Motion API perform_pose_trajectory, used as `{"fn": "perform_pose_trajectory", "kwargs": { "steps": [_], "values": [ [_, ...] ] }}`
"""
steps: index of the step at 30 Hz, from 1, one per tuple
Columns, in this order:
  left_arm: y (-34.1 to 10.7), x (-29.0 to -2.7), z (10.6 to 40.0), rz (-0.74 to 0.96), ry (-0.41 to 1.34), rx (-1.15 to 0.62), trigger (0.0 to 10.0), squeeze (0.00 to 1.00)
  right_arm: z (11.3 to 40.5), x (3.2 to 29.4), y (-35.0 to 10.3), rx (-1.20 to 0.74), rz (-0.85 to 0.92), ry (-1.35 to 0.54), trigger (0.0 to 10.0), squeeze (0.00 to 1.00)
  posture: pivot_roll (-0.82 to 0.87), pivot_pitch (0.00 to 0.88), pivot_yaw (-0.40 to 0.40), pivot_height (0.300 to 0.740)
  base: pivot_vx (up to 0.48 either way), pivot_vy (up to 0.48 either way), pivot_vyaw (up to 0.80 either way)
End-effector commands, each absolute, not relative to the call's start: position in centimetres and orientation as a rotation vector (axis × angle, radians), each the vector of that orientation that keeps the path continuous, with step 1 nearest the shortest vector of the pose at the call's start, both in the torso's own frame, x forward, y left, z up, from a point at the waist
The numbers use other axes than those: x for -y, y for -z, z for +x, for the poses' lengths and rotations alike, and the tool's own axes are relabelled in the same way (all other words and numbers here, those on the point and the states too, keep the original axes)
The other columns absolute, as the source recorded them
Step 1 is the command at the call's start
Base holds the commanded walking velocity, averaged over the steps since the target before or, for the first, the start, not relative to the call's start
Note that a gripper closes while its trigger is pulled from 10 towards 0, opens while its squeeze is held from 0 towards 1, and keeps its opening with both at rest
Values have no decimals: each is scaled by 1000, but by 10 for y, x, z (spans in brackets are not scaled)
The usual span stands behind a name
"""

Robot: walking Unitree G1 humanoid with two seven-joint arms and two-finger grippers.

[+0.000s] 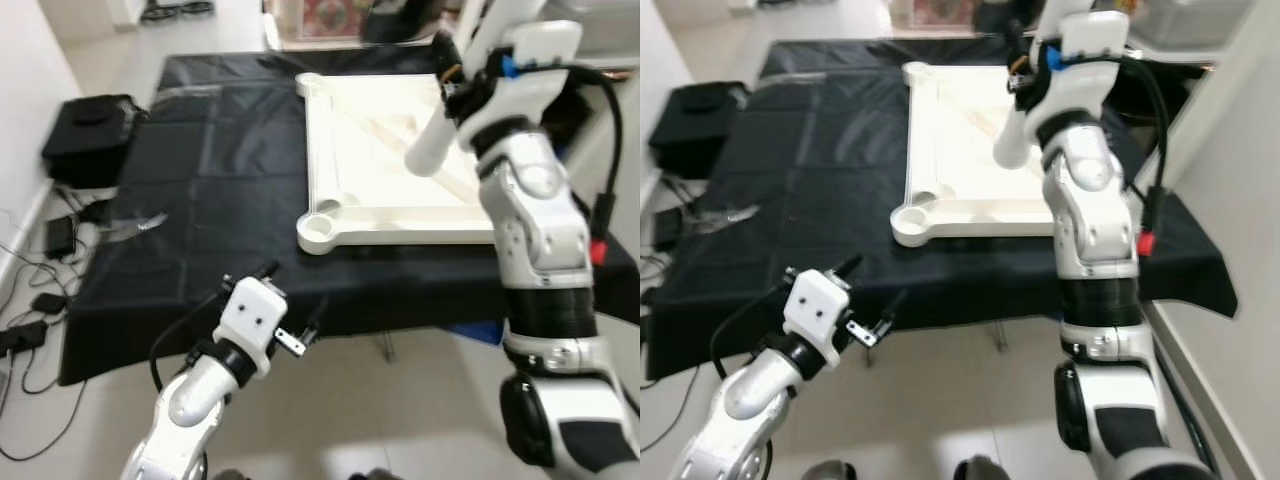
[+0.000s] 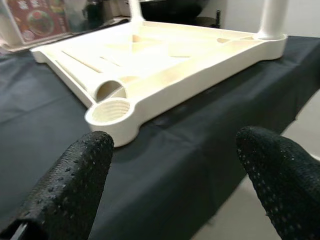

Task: Building children table

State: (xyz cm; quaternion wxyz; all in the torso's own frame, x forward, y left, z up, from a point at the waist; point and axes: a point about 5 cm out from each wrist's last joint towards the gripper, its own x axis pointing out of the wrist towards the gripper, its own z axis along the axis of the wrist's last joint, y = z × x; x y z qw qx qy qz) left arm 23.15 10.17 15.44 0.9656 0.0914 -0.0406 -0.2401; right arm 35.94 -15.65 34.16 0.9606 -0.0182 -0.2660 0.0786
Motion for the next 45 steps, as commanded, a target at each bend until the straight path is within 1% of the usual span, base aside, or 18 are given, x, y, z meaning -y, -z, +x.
{"fn": "perform_pose_trajectory", "kwargs": {
  "steps": [1,6,8,11,13,16,19,22,25,29,31,36,38,42,45],
  "values": [
    [-153,-98,229,158,500,66,10000,0,361,143,-348,577,-56,-214,10000,0,128,169,-85,740,0,0,756],
    [-153,-96,228,148,504,67,10000,0,364,140,-351,581,-59,-224,10000,0,127,175,-83,740,0,0,791],
    [-155,-93,224,131,507,65,10000,0,376,136,-357,560,-44,-266,10000,0,125,188,-95,740,0,0,800],
    [-155,-93,224,130,508,65,10000,0,377,136,-359,557,-39,-273,10000,0,125,188,-95,740,0,0,800],
    [-154,-92,222,126,511,62,10000,0,382,140,-361,551,-42,-278,10000,0,128,193,-102,740,0,0,800],
    [-154,-91,217,120,517,55,10000,0,393,154,-368,523,-40,-276,10000,0,138,200,-111,740,0,0,800],
    [-153,-91,215,119,517,50,10000,0,396,159,-369,512,-47,-271,10000,0,138,210,-110,740,0,0,800],
    [-152,-92,210,117,517,34,10000,0,401,171,-370,486,-82,-257,10000,0,138,215,-110,740,0,0,800],
    [-151,-92,209,120,518,29,10000,0,404,176,-367,454,-87,-245,10000,0,138,216,-106,740,0,0,0],
    [-155,-93,213,117,498,36,10000,0,405,184,-361,451,-24,-243,10000,0,138,205,-96,740,0,0,0],
    [-156,-94,214,125,491,41,10000,0,405,184,-360,454,-19,-251,10000,0,138,204,-94,740,0,0,0],
    [-157,-97,219,141,485,45,10000,0,401,180,-351,458,-12,-268,10000,0,140,195,-92,740,0,-405,0],
    [-158,-98,221,142,487,48,10000,0,399,177,-345,465,27,-282,10000,0,140,189,-88,740,0,-428,0],
    [-157,-98,223,146,485,45,10000,0,395,171,-333,459,16,-299,10000,0,139,187,-87,740,0,-424,0],
    [-157,-99,226,112,459,29,10000,0,392,167,-323,442,15,-308,10000,0,136,185,-84,740,325,-326,0]
  ]
}}
